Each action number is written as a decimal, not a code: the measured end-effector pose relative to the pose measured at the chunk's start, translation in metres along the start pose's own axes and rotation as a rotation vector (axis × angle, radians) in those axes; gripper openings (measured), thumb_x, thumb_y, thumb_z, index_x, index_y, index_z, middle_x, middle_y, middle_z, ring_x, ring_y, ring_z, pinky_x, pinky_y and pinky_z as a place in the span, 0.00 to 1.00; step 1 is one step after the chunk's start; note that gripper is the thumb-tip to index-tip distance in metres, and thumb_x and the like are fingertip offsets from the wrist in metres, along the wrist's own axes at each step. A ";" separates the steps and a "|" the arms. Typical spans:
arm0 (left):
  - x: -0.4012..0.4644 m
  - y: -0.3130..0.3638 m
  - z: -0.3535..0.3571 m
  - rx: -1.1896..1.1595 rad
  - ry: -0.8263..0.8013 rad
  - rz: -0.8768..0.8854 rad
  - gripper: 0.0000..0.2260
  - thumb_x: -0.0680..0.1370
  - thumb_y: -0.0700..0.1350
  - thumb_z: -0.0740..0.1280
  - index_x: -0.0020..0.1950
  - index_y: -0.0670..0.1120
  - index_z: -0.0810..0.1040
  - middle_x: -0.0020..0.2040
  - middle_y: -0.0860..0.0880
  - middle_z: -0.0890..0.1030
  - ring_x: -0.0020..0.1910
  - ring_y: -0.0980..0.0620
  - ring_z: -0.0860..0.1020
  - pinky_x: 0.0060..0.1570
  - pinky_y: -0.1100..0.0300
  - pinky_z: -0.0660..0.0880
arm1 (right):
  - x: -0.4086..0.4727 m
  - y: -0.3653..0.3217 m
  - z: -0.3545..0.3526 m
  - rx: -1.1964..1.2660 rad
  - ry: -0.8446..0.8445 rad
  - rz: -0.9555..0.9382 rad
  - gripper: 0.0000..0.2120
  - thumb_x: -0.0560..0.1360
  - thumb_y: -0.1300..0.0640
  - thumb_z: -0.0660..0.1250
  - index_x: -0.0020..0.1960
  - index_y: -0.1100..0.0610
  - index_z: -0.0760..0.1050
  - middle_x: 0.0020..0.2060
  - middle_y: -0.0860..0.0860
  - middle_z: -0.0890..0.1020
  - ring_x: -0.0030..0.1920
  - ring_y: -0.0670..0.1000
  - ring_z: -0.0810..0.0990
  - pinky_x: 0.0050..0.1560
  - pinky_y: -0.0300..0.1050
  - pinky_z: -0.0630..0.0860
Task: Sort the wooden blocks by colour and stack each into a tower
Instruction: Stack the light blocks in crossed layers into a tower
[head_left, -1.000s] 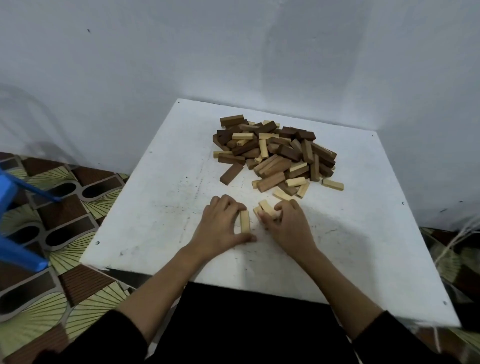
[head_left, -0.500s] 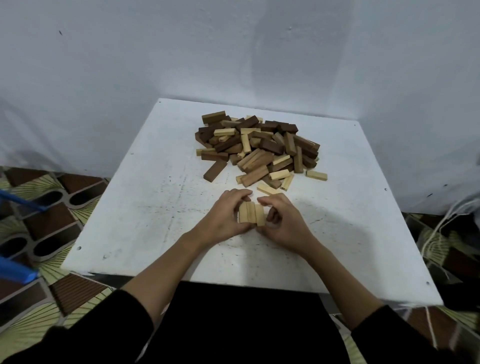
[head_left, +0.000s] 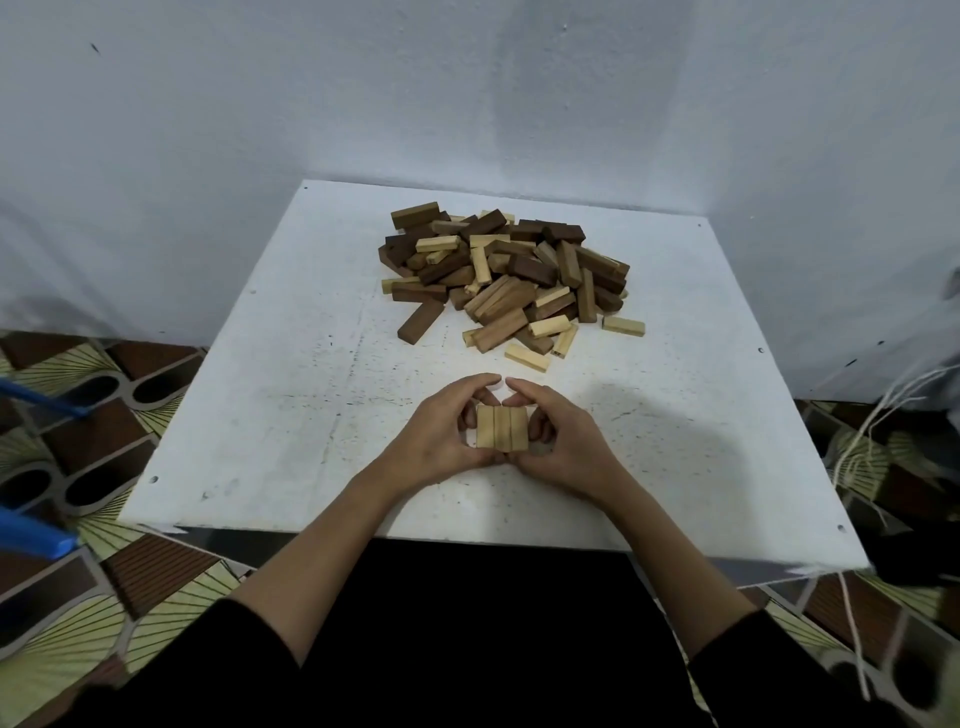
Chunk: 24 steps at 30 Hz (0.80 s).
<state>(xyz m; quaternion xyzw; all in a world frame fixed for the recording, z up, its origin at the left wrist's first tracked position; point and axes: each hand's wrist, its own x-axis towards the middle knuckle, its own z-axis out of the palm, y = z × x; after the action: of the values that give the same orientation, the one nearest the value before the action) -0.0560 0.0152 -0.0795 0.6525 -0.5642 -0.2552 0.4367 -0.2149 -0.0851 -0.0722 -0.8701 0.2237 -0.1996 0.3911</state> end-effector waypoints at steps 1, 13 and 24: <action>0.000 0.000 0.000 0.003 -0.002 -0.002 0.36 0.61 0.44 0.81 0.67 0.46 0.71 0.52 0.49 0.79 0.39 0.58 0.72 0.40 0.73 0.67 | 0.000 0.000 0.001 0.008 0.010 -0.001 0.36 0.64 0.67 0.74 0.70 0.56 0.67 0.52 0.47 0.77 0.39 0.42 0.73 0.40 0.29 0.70; -0.002 0.000 -0.002 -0.005 0.000 -0.010 0.37 0.62 0.40 0.81 0.67 0.48 0.70 0.52 0.52 0.78 0.39 0.54 0.72 0.39 0.70 0.68 | -0.001 0.005 0.004 0.021 0.045 -0.036 0.37 0.64 0.65 0.76 0.70 0.56 0.67 0.51 0.50 0.77 0.36 0.40 0.72 0.38 0.29 0.69; -0.004 0.001 -0.002 -0.001 0.000 -0.008 0.38 0.61 0.40 0.81 0.68 0.50 0.69 0.51 0.54 0.78 0.38 0.55 0.71 0.38 0.67 0.70 | -0.002 0.006 0.003 0.001 0.043 -0.054 0.37 0.63 0.65 0.76 0.70 0.57 0.67 0.52 0.51 0.78 0.36 0.41 0.72 0.38 0.29 0.70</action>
<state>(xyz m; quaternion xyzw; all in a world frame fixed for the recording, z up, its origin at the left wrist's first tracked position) -0.0560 0.0192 -0.0785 0.6546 -0.5616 -0.2572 0.4358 -0.2159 -0.0856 -0.0789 -0.8712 0.2086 -0.2290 0.3810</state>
